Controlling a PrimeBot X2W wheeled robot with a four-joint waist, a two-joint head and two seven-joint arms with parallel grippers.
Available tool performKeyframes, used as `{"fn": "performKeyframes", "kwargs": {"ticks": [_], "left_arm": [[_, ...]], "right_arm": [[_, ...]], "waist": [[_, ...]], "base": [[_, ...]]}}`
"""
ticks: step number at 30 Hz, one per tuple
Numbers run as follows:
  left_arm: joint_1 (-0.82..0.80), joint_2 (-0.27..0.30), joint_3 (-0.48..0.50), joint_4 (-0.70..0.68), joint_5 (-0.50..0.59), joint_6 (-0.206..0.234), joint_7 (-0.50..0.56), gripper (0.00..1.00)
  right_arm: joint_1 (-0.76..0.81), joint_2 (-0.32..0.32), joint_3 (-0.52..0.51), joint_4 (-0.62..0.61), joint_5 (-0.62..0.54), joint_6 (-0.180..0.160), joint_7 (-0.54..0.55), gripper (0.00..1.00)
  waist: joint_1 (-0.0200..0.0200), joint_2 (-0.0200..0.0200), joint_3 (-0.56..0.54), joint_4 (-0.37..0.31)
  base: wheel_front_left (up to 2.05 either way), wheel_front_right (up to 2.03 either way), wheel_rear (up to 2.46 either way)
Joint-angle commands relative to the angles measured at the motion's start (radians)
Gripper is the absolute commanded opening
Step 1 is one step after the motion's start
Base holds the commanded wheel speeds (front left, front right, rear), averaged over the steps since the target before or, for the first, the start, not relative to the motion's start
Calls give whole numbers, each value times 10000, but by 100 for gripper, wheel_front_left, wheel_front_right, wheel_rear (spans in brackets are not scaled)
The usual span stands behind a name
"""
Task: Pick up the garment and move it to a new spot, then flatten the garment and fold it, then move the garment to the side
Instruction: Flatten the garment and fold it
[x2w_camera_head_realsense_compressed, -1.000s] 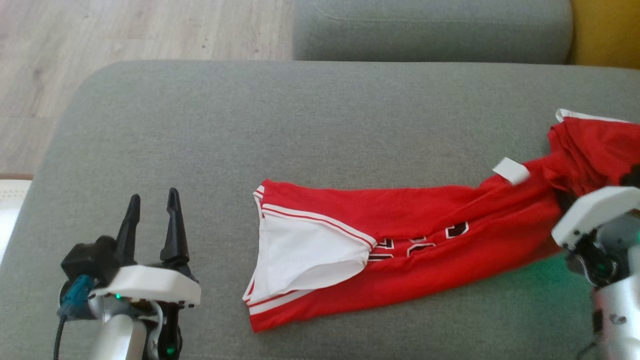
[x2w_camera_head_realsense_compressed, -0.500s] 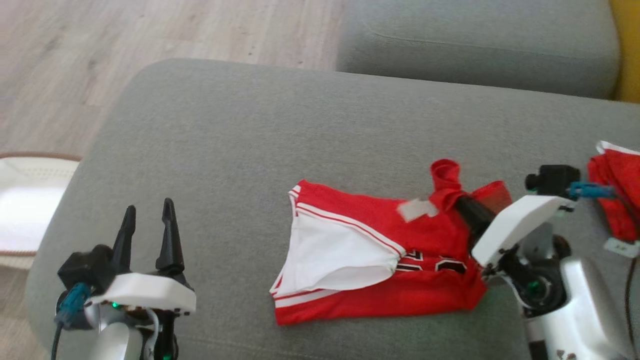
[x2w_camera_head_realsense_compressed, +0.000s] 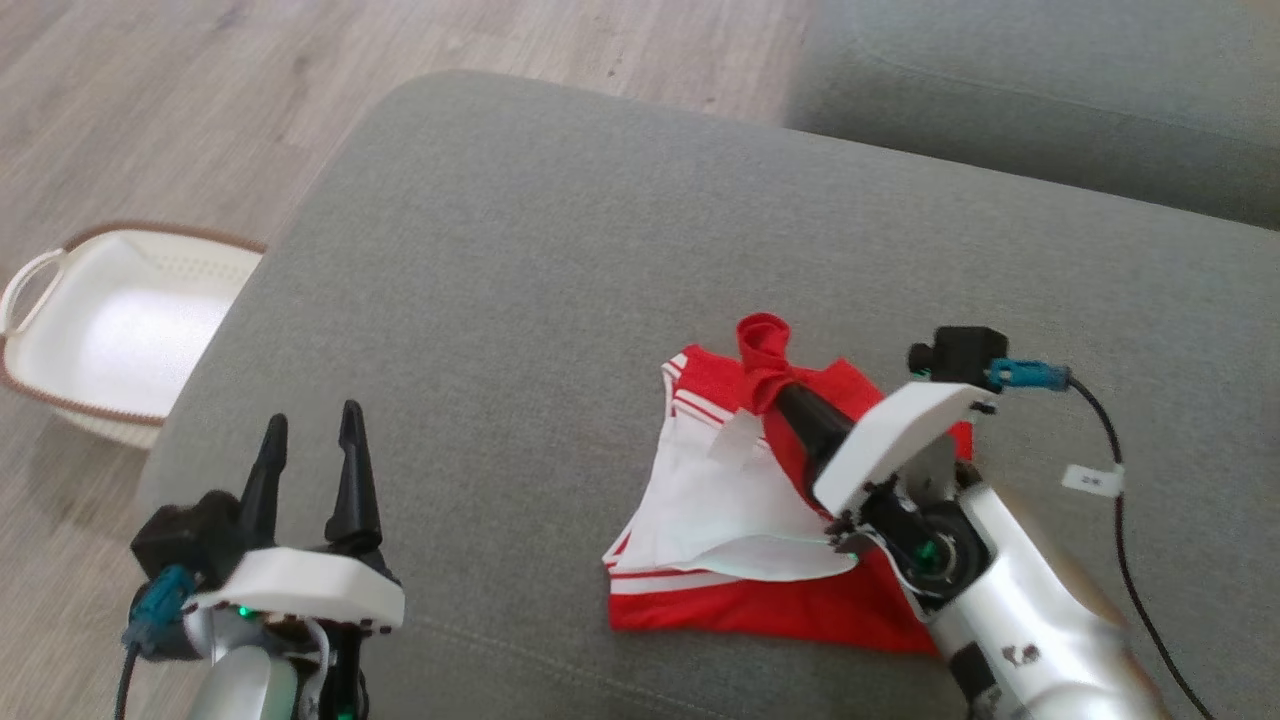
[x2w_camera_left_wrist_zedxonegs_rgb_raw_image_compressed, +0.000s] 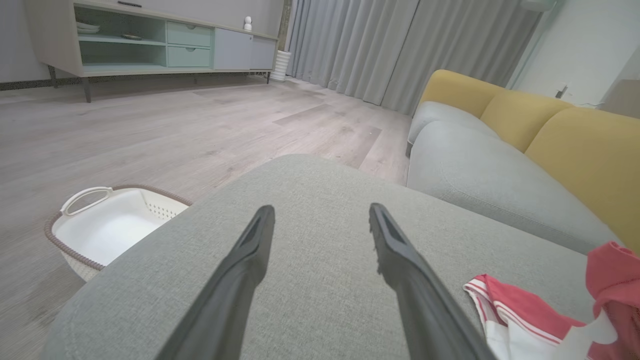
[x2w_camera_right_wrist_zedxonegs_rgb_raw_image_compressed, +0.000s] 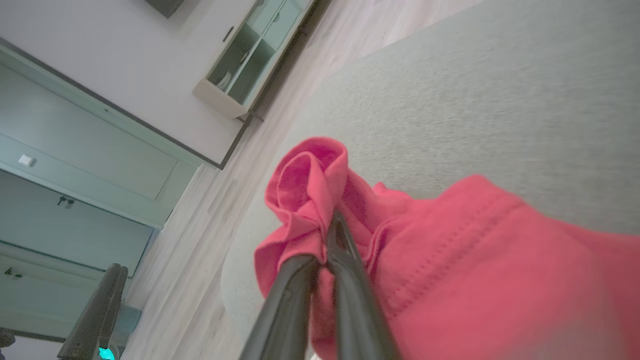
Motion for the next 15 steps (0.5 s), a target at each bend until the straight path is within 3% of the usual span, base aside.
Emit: {"fn": "performKeyframes", "kwargs": {"ticks": [1,8,9,10,11,15], "left_arm": [[-541,-1,273,-238,128,-37,-122,100],[-621,-92,328,-112,160,-108,-122,100],[-628,-97,353,-106,166,-111,-122,100],[-630,-97,392,-105,170,-110,-122,100],[-624,-96,434,-106,177,-104,-122,100],[-620,-95,558,-85,203,-105,-122,100]], "right_arm": [[-626,49,416,-71,231,67,-234,0],[-1481,50,1733,1732,775,67,-728,0],[-1555,50,1872,1938,881,67,-783,14],[-1624,50,2039,2123,968,67,-789,46],[-1690,50,2195,2224,1091,67,-824,100],[-1884,50,2726,2082,1749,67,-1042,100]], "waist": [[0,0,122,180],[0,0,288,429],[0,0,298,428],[0,0,307,402],[0,0,310,364],[0,0,273,88]], "base": [[0,0,0],[0,0,0],[0,0,0],[0,0,0],[0,0,0],[0,0,0]]}}
